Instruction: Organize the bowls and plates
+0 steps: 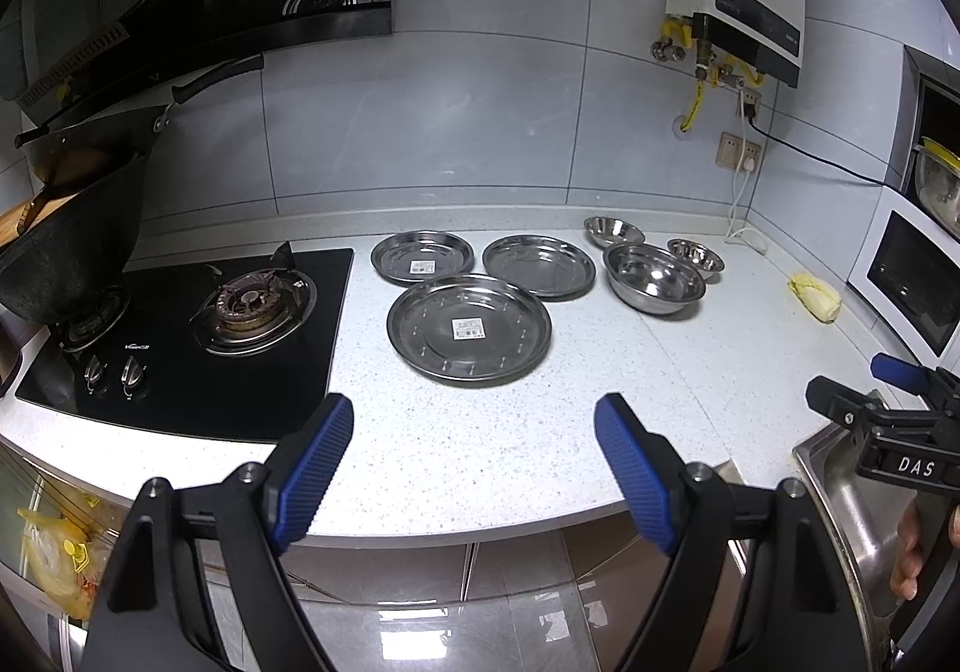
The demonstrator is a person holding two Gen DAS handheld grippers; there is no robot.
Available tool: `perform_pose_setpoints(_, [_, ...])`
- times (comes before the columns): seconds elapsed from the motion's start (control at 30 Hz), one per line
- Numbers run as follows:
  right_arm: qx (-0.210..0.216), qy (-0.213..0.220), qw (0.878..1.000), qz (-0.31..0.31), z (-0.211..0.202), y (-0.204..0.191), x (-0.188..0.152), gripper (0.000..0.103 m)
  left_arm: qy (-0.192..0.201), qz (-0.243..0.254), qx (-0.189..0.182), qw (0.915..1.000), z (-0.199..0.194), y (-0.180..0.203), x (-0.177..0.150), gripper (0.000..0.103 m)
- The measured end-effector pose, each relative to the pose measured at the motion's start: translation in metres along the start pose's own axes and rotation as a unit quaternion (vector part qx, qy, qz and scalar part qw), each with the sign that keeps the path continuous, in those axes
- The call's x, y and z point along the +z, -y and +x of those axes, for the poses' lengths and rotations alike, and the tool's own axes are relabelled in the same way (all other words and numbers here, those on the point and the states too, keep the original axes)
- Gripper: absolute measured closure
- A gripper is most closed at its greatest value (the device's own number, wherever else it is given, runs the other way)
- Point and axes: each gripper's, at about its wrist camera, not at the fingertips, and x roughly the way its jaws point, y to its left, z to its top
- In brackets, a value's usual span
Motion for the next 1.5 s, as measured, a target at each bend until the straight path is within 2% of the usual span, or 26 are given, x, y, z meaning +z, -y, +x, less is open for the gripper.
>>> perform_pose_setpoints(1.5, [0.007,-0.004,1.0,-0.011,0.002,-0.006,0.0,0.001,-0.007,-0.006,0.004,0.9999,0.004,-0.01,-0.006,0.021])
